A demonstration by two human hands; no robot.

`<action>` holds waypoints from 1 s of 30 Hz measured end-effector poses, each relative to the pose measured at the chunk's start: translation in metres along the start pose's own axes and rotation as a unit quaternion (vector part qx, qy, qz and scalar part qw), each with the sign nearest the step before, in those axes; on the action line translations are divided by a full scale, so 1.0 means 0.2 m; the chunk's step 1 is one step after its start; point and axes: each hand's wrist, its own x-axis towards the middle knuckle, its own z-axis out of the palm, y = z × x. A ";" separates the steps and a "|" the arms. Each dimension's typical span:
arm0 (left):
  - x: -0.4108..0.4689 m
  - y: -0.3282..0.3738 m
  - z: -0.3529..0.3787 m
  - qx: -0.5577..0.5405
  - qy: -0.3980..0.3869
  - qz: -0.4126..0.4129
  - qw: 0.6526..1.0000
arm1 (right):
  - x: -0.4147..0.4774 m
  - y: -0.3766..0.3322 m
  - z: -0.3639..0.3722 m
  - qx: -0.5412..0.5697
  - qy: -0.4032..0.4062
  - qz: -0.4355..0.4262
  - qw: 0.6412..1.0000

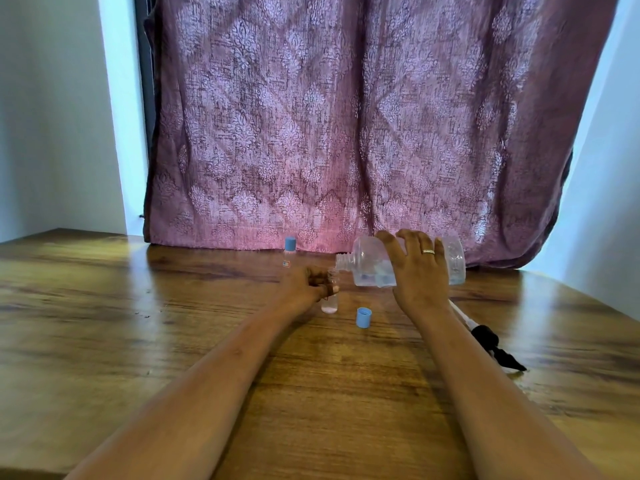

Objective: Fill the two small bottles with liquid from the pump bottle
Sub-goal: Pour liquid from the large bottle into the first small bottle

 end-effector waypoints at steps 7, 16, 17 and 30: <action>0.01 -0.01 0.00 -0.002 -0.001 -0.002 1.000 | 0.00 0.00 0.00 0.001 0.004 -0.003 1.000; 0.01 0.00 0.00 -0.001 -0.008 -0.012 1.000 | 0.00 0.01 0.00 -0.007 -0.002 -0.005 1.000; 0.01 0.00 0.00 -0.005 -0.008 -0.013 1.000 | 0.00 0.01 0.00 -0.006 -0.002 -0.005 1.000; 0.01 -0.01 0.00 -0.007 -0.004 -0.008 1.000 | 0.00 0.00 -0.01 -0.005 0.000 -0.005 1.000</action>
